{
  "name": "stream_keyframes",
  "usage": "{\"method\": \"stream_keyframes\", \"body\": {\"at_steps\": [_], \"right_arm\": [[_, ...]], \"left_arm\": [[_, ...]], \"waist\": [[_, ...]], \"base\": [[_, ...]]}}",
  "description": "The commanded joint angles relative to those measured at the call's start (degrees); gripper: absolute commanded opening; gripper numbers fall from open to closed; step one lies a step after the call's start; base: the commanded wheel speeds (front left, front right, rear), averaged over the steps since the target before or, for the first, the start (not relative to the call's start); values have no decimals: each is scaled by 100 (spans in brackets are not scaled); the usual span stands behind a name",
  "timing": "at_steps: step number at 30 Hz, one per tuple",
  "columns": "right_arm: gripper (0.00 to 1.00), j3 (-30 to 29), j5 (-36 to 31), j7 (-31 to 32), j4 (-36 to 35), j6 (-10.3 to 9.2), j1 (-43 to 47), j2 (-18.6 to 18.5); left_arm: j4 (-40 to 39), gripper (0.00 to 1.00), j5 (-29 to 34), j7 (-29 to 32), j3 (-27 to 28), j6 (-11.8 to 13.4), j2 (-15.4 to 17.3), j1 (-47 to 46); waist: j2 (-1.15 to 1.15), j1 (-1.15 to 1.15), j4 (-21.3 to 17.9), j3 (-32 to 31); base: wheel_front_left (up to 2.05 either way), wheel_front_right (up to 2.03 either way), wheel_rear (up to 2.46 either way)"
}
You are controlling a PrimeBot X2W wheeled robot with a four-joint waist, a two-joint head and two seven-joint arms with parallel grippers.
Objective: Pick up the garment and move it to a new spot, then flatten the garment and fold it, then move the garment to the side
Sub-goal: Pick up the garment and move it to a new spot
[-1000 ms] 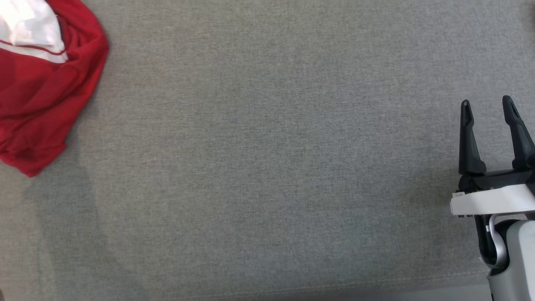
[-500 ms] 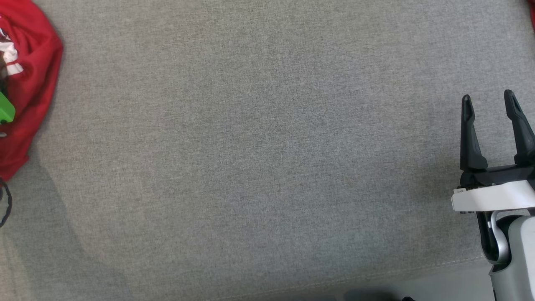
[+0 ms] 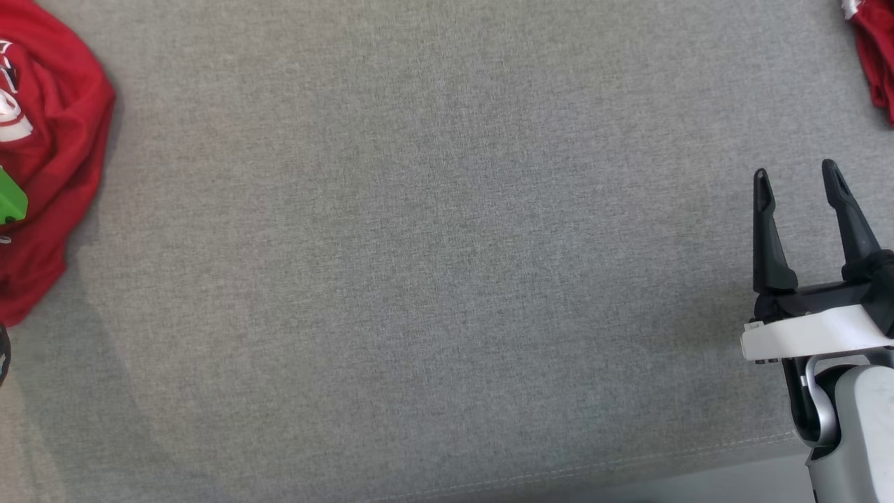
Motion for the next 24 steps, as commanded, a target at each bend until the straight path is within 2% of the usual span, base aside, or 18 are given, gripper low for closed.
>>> {"method": "stream_keyframes", "body": {"at_steps": [1,8,14,19,24], "right_arm": [[100,14,4,-27,43,-8,36,9],[100,113,72,-79,297,-8,123,122],[100,158,142,-145,531,-8,227,229],[100,157,208,-172,674,-8,284,290],[100,110,236,-200,752,-8,329,379]], "left_arm": [[-20,0,88,-131,-43,16,76,-53],[-323,0,218,-800,-303,16,141,-321],[-933,0,391,-1059,-579,16,182,-628],[-1713,0,480,-956,-827,16,52,-903],[-2653,0,522,-633,-1078,30,-249,-1303]], "waist": [[0,0,28,-248],[0,0,55,-799],[0,0,-100,-1262],[0,0,-380,-1528],[0,0,-790,-1641]], "base": [[0,0,0],[0,0,0],[0,0,0],[0,0,0],[0,0,0]]}}
